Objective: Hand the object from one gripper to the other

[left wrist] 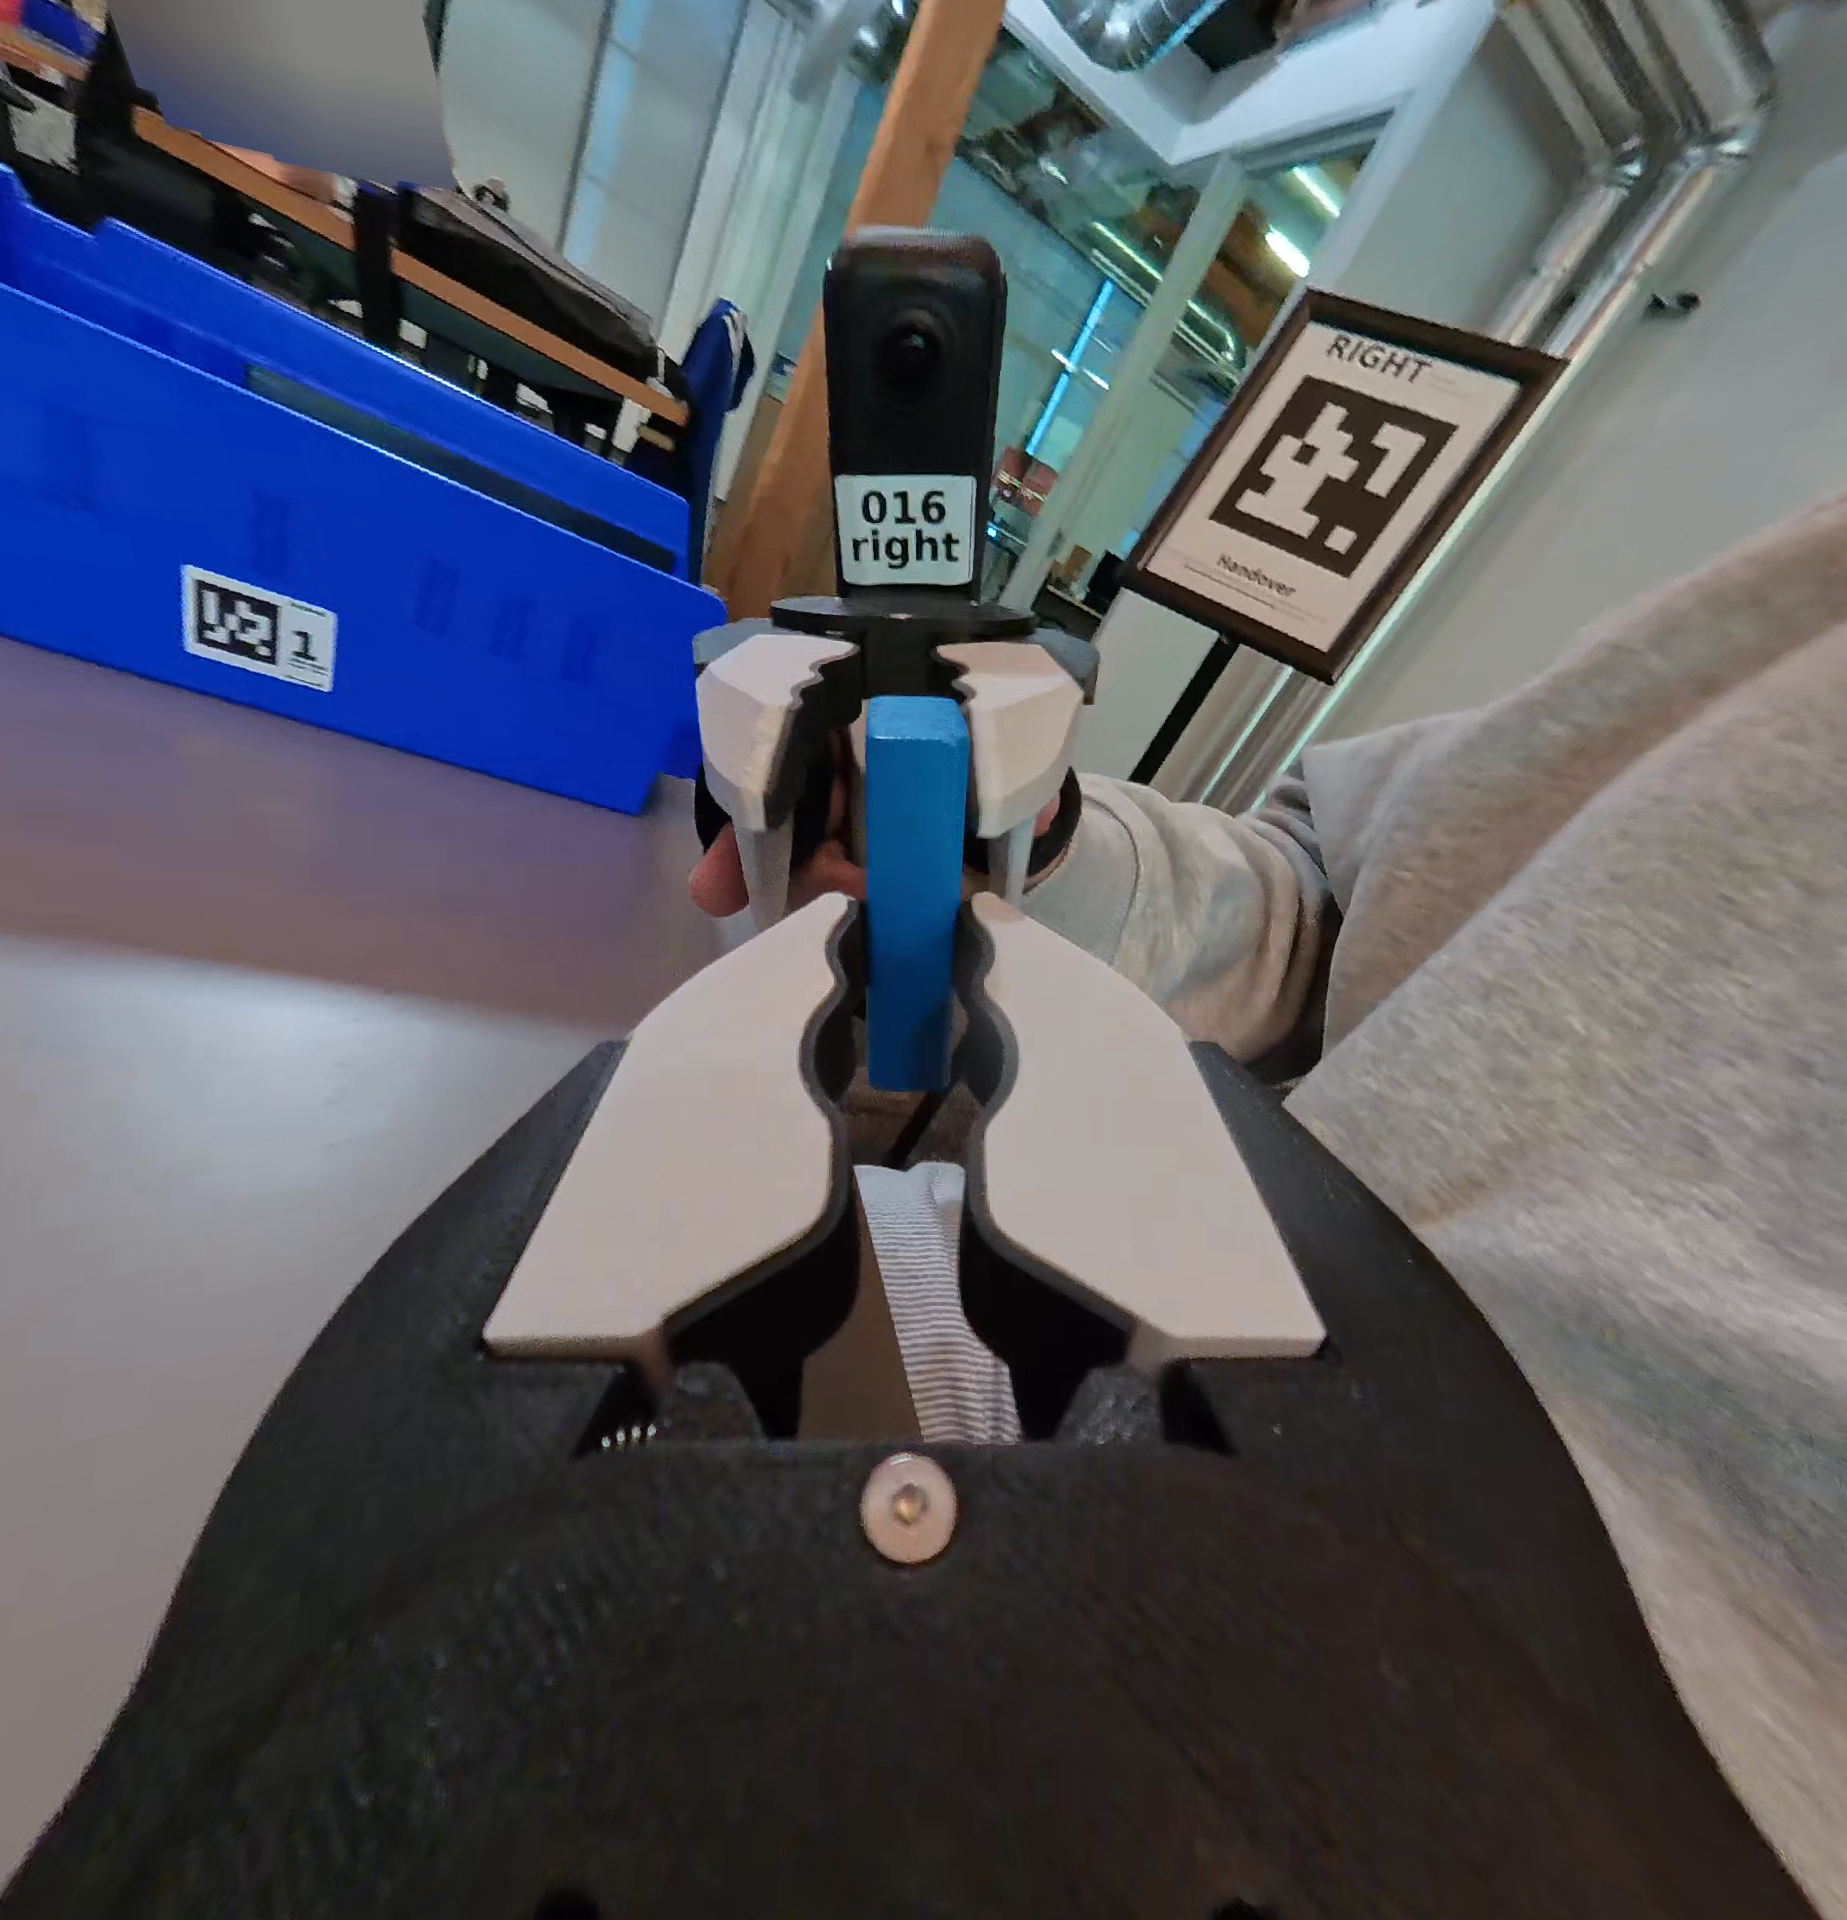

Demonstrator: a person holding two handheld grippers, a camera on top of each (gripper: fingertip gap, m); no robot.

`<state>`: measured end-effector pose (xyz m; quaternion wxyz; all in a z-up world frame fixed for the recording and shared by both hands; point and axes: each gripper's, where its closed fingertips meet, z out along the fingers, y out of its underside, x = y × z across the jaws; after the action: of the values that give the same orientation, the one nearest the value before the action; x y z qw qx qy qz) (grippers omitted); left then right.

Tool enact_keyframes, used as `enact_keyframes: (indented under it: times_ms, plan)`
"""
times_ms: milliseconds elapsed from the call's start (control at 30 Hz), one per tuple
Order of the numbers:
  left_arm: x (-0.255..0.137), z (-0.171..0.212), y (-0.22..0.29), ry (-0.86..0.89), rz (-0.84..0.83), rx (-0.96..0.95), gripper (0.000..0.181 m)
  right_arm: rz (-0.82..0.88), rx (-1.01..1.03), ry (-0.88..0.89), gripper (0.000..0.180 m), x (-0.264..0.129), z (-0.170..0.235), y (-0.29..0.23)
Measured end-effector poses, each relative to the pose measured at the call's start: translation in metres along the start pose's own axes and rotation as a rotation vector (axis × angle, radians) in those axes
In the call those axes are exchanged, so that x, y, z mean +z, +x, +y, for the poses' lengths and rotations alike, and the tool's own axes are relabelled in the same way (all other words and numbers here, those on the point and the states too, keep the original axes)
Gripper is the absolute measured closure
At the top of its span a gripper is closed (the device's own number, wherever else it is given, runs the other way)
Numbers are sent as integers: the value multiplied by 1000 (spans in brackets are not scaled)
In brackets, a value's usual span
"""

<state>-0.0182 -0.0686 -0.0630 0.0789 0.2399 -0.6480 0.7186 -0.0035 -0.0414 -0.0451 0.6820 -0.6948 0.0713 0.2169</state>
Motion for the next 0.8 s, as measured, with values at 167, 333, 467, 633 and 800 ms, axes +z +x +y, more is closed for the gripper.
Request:
enact_keyframes:
  times_ms: [167, 333, 467, 633, 800]
  plan:
    - [2, 2, 1, -6, 7, -8, 164, -26, -20, -9, 163, 2, 1, -7]
    - [-1, -5, -10, 54, -51, -29, 137, -3, -20, 39, 163, -3, -8, -3]
    - [-7, -12, -25, 78, -206, 94, 107, 5, 79, 68, 163, -9, -11, 5]
    - [-8, -24, -19, 54, -447, 606, 50, -45, 279, 50, 163, -11, -3, 12]
    - [5, -8, -8, -56, -445, 812, 84, -159, 590, -48, 163, -5, 20, 12]
